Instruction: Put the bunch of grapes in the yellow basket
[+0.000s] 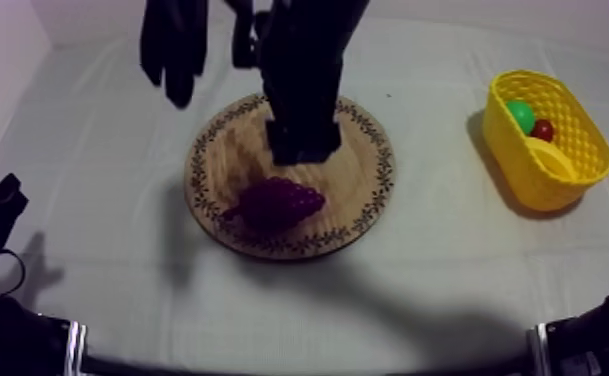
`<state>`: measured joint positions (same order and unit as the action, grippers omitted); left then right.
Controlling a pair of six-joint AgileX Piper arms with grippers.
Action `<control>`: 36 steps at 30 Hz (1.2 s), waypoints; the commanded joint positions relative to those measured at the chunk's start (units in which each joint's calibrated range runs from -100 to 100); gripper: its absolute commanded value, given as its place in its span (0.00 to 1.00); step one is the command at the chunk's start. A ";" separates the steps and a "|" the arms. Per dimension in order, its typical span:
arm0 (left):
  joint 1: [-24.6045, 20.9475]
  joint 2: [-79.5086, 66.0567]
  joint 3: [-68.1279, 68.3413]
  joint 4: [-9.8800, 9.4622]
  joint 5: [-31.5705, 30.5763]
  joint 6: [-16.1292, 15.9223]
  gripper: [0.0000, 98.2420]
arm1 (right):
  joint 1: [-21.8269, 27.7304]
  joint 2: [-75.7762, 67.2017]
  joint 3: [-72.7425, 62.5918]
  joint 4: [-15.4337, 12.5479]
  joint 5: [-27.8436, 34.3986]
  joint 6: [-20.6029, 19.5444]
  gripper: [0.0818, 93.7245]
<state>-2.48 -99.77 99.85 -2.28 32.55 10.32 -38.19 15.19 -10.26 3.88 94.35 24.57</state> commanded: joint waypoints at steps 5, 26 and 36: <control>-0.01 0.03 0.04 0.01 0.03 0.01 0.00 | -0.13 5.06 5.06 -0.31 -3.17 0.17 0.73; -0.01 0.03 0.04 0.01 0.03 0.01 0.00 | 0.11 22.66 2.73 -0.28 -10.80 0.43 0.74; -0.01 0.03 0.04 0.01 0.03 0.01 0.00 | 0.09 27.28 -0.81 -0.33 -11.01 0.62 0.69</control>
<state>-2.48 -99.77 99.85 -2.28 32.55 10.32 -38.09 42.21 -10.84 3.71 83.02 25.07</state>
